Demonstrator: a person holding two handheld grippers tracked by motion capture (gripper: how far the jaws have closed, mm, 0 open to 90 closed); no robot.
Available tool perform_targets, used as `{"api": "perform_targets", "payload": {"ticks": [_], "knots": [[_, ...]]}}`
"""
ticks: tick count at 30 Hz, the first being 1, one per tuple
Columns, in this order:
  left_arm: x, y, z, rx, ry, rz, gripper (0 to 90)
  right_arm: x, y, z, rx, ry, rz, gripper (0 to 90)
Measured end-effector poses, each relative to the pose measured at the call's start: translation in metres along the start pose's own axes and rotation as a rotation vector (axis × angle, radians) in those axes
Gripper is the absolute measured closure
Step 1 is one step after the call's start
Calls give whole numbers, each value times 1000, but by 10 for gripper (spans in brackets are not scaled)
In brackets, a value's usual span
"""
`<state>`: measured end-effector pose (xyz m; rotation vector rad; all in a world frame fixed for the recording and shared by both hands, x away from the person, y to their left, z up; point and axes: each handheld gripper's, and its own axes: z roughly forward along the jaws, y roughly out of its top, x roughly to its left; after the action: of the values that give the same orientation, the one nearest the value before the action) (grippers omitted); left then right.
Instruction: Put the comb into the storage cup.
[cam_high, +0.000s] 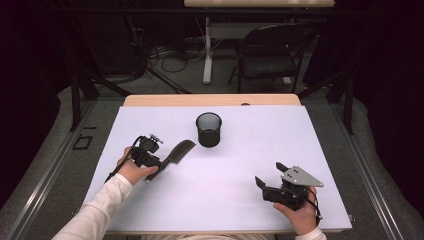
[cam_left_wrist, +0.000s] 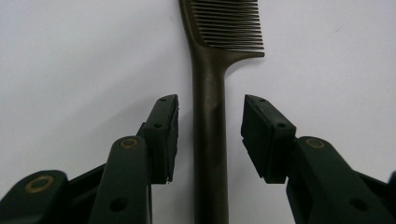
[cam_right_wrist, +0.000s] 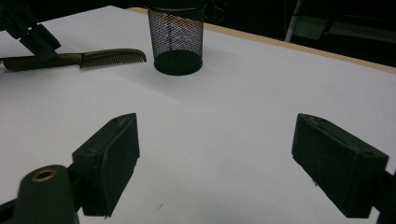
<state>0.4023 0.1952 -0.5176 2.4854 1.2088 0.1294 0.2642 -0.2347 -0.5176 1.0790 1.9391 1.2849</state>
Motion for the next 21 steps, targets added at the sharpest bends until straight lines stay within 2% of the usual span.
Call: {"api": "perform_targets", "payload": {"ticks": [9,21], "knots": [[-1,0,2,18,10,7,594,0,0,0,1,3,1,150],[-4,0,7,55,23,36,631,0,0,0,7,4,2,151]]}}
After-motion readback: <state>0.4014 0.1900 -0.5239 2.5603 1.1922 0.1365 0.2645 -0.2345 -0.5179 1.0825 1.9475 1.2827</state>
